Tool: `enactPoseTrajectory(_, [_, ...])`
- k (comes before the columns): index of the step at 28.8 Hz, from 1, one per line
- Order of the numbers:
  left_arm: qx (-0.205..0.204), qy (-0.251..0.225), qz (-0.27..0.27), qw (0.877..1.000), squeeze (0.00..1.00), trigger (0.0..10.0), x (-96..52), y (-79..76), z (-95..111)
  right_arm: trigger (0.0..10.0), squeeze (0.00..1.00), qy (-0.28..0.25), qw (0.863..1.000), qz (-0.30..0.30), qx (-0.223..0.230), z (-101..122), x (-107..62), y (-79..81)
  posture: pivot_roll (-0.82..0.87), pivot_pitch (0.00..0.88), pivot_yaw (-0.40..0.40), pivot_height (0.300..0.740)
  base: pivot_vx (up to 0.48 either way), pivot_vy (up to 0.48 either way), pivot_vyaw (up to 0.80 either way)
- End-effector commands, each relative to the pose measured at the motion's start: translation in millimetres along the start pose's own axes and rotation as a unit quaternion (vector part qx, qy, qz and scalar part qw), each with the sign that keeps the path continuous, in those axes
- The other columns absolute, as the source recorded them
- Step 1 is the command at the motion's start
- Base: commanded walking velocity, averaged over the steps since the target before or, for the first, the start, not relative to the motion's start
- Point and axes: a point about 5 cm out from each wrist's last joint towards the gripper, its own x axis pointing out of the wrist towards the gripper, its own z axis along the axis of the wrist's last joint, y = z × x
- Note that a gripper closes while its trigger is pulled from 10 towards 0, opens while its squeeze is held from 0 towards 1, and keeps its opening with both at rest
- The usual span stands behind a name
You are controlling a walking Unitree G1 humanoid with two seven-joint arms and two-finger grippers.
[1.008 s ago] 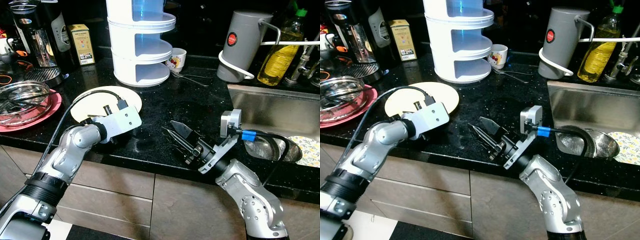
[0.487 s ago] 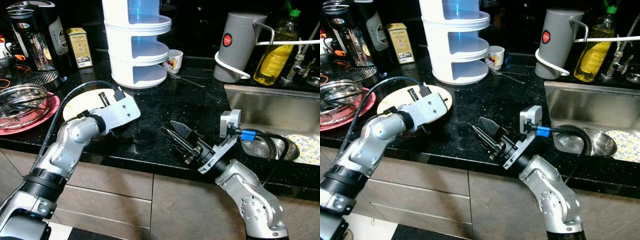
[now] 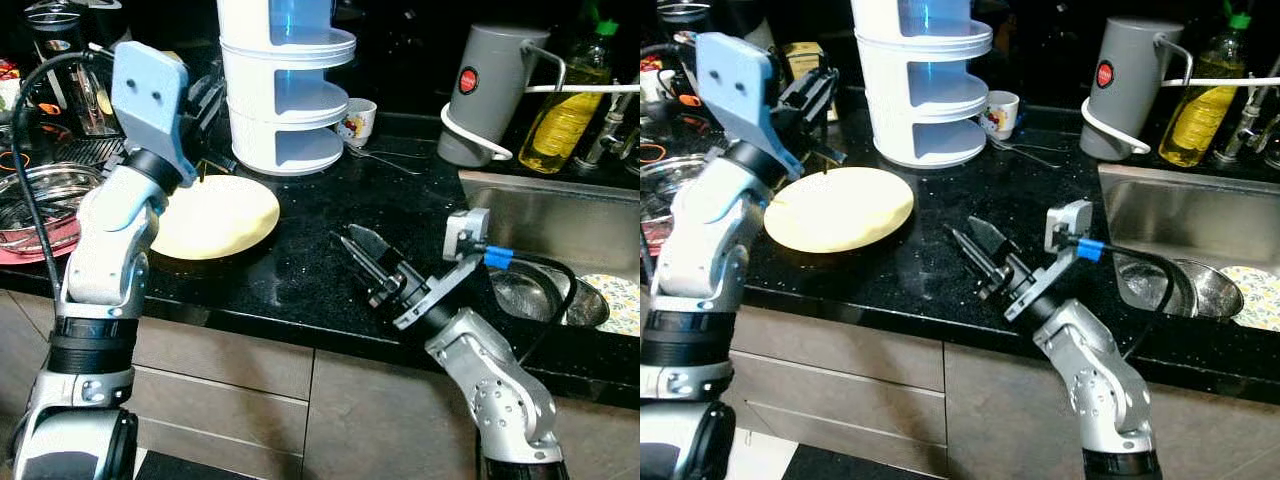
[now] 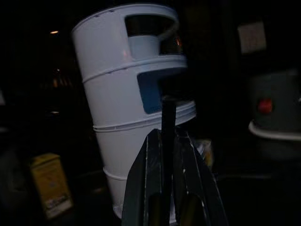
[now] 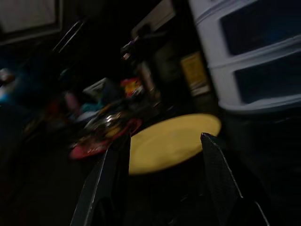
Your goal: Kitchen organization
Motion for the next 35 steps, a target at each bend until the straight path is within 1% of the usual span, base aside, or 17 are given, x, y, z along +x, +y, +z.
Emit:
enactPoseTrajectory(1, [-0.039, -0.003, 0.016, 0.999, 0.0, 10.0, -4.2, 2.5, -0.3, 10.0, 0.0, -0.017, 0.999, -0.033, 0.004, 5.0, -0.7, -9.6, -0.09, 0.0, -0.023, 0.74, 0.0, 0.0, 0.0])
enactPoseTrajectory(3, [-0.047, -0.004, 0.018, 0.999, 0.0, 10.0, -4.9, 2.7, -0.2, 10.0, 0.0, -0.018, 0.999, -0.04, 0.004, 5.6, -0.8, -11.6, -0.09, 0.0, -0.024, 0.74, 0.0, 0.0, -0.43])
enactPoseTrajectory(4, [-0.058, -0.004, 0.021, 0.998, 0.0, 10.0, -5.6, 2.4, 0.0, 10.0, 0.0, -0.016, 0.999, -0.048, 0.003, 6.0, -0.8, -14.4, -0.09, 0.0, -0.025, 0.74, 0.0, 0.0, -0.8])
enactPoseTrajectory(5, [-0.058, -0.004, 0.021, 0.998, 0.0, 10.0, -5.6, 2.4, 0.0, 10.0, 0.0, -0.016, 0.999, -0.048, 0.003, 6.0, -0.8, -14.4, -0.09, 0.0, -0.025, 0.74, 0.0, 0.0, -0.8])
enactPoseTrajectory(7, [-0.081, 0.0, 0.016, 0.997, 0.0, 10.0, -7.5, -0.7, -1.0, 10.0, 0.0, -0.016, 0.998, -0.062, 0.001, 7.6, -0.7, -19.3, -0.09, 0.0, -0.026, 0.74, 0.0, 0.0, -0.8])
enactPoseTrajectory(9, [-0.081, 0.0, 0.016, 0.997, 0.0, 10.0, -7.5, -0.7, -1.0, 10.0, 0.0, -0.016, 0.998, -0.062, 0.001, 7.6, -0.7, -19.3, -0.09, 0.0, -0.026, 0.74, 0.0, 0.0, -0.8])
enactPoseTrajectory(11, [-0.093, 0.004, 0.01, 0.996, 0.0, 10.0, -9.0, -4.6, -1.9, 10.0, 0.0, -0.02, 0.997, -0.072, -0.001, 8.8, -0.6, -22.2, -0.09, 0.0, -0.027, 0.74, 0.0, 0.0, -0.8])
enactPoseTrajectory(17, [-0.098, 0.011, 0.01, 0.995, 0.0, 10.0, -12.3, -10.0, -6.2, 10.0, 0.0, -0.019, 0.997, -0.077, -0.003, 8.3, -0.2, -23.6, -0.09, 0.0, -0.028, 0.74, 0.0, 0.0, -0.8])
enactPoseTrajectory(20, [-0.1, 0.013, 0.011, 0.995, 0.0, 10.0, -13.0, -10.5, -6.9, 10.0, 0.0, -0.019, 0.997, -0.077, -0.003, 8.2, 0.1, -23.6, -0.09, 0.0, -0.028, 0.74, 0.0, 0.0, -0.8])
enactPoseTrajectory(21, [-0.101, 0.016, 0.012, 0.995, 0.0, 10.0, -14.2, -11.4, -8.4, 10.0, 0.0, -0.02, 0.997, -0.077, -0.003, 8.3, 0.4, -23.5, -0.09, 0.0, -0.027, 0.74, 0.0, 0.0, 0.0])
enactPoseTrajectory(22, [-0.104, 0.021, 0.015, 0.994, 0.0, 10.0, -15.8, -12.9, -10.5, 10.0, 0.0, -0.019, 0.997, -0.077, -0.003, 8.2, 0.8, -23.4, -0.09, 0.0, -0.028, 0.74, 0.0, 0.0, 0.0])
enactPoseTrajectory(27, [-0.115, 0.036, 0.01, 0.993, 0.0, 10.0, -20.4, -21.8, -16.5, 10.0, 0.0, -0.012, 0.997, -0.076, 0.0, 7.0, 1.9, -24.1, -0.09, 0.0, -0.029, 0.74, 0.0, 0.0, -0.8])
enactPoseTrajectory(35, [-0.119, 0.039, 0.005, 0.992, 0.0, 10.0, -22.8, -29.4, -18.4, 10.0, 0.0, -0.012, 0.997, -0.074, -0.002, 6.8, 2.9, -24.1, -0.09, 0.0, -0.028, 0.74, 0.0, 0.0, -0.8])
